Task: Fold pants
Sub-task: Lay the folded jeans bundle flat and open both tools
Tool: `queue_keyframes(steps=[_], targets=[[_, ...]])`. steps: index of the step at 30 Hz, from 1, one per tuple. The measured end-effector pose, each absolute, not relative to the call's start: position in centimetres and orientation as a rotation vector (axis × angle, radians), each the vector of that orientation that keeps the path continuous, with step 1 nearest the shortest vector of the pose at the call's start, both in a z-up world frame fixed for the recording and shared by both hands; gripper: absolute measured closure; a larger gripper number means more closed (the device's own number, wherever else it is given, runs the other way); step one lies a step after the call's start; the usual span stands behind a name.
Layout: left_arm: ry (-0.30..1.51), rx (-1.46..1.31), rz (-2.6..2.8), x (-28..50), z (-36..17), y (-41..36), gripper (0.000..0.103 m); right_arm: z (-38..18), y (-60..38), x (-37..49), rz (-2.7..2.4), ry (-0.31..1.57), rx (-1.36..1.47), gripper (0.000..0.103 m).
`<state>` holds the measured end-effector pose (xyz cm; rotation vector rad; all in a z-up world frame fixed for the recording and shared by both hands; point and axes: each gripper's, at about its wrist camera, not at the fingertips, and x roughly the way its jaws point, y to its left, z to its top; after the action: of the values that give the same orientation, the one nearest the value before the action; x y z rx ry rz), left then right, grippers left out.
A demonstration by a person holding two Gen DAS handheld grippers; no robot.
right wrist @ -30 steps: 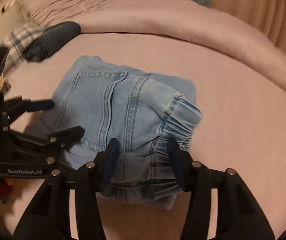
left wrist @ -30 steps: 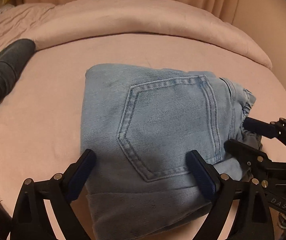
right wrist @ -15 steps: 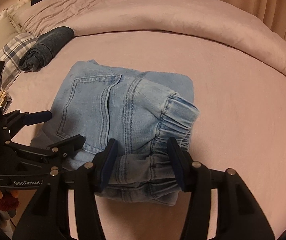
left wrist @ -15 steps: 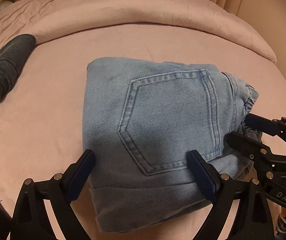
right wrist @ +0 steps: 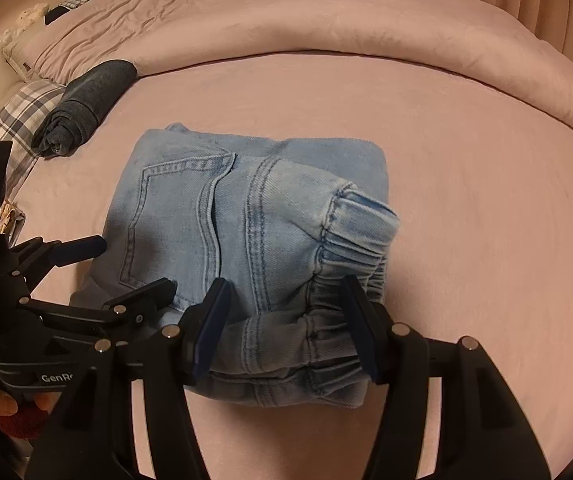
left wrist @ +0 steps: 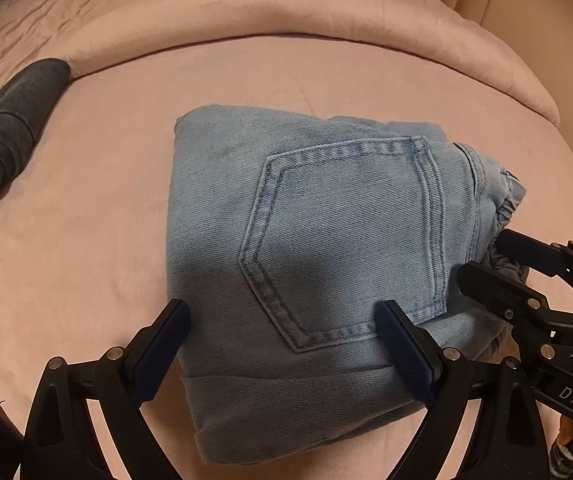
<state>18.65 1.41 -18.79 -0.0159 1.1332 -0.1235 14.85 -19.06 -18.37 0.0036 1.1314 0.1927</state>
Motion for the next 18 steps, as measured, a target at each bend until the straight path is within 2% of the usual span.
queue_keyframes(steps=[7, 18], targets=[[1.110, -0.007, -0.083, 17.0, -17.4, 1.8, 0.009, -17.0, -18.8, 14.1, 0.166, 1.120, -0.016, 0.044], [0.955, 0.002, -0.072, 12.5, -11.0, 2.1, 0.009, -12.4, -19.7, 11.0, 0.135, 1.056, 0.031, 0.039]])
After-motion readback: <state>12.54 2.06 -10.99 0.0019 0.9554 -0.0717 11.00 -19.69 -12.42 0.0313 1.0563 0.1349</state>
